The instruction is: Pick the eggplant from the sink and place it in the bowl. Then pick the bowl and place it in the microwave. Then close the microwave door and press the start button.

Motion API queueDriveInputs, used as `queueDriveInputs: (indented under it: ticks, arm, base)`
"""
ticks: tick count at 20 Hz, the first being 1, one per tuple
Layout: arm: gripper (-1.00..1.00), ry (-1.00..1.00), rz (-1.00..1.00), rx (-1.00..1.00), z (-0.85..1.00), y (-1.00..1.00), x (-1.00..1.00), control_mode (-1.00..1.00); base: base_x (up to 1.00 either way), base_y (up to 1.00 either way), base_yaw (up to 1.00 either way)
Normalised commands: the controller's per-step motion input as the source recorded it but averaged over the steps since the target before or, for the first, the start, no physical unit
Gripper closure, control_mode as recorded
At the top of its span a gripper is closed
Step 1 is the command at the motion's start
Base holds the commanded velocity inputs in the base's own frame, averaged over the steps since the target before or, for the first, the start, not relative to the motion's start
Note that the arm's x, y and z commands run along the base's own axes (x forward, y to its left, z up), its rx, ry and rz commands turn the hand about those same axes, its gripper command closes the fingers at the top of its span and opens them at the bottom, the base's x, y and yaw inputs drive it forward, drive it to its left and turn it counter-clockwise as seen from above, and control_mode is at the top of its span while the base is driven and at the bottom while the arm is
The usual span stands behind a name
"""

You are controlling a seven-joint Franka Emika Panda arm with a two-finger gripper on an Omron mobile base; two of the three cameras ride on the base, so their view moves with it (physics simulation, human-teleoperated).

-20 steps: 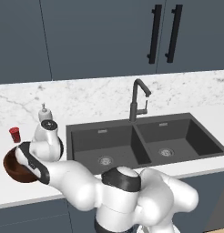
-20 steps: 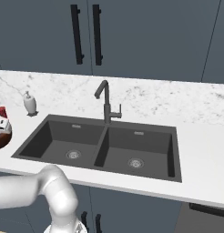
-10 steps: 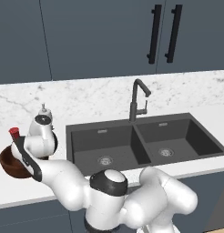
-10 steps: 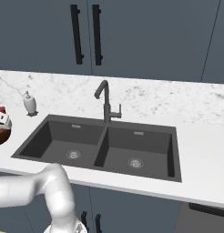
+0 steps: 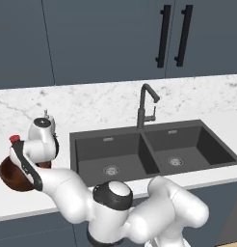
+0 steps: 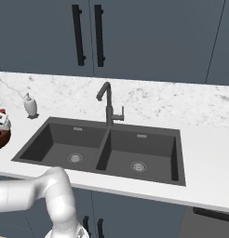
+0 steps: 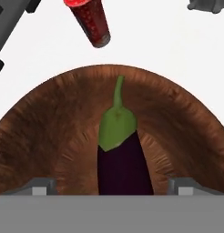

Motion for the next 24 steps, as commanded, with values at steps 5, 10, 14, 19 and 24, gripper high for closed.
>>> queueDriveInputs:
  ticks: [5,10,14,19,24]
  arm:
    - [-1.0,-0.05,0.0,0.0,0.15,-0.06,-0.33,-1.0]
    - [-1.0,-0.05,-0.04,0.0,0.25,-0.42,-0.3,-1.0]
    - [-1.0,0.0,-0.06,0.0,0.09,-0.4,-0.03,-1.0]
    - [-1.0,0.0,-0.07,0.0,0.0,-0.05,0.1,-1.0]
    - [-1.0,0.01,-0.03,0.0,0.01,-0.17,0.04,-1.0]
  base:
    - [0.0,0.0,0.0]
    - [0.0,0.0,0.0]
    - [0.0,0.0,0.0]
    - [0.0,0.0,0.0]
    - [0.0,0.0,0.0]
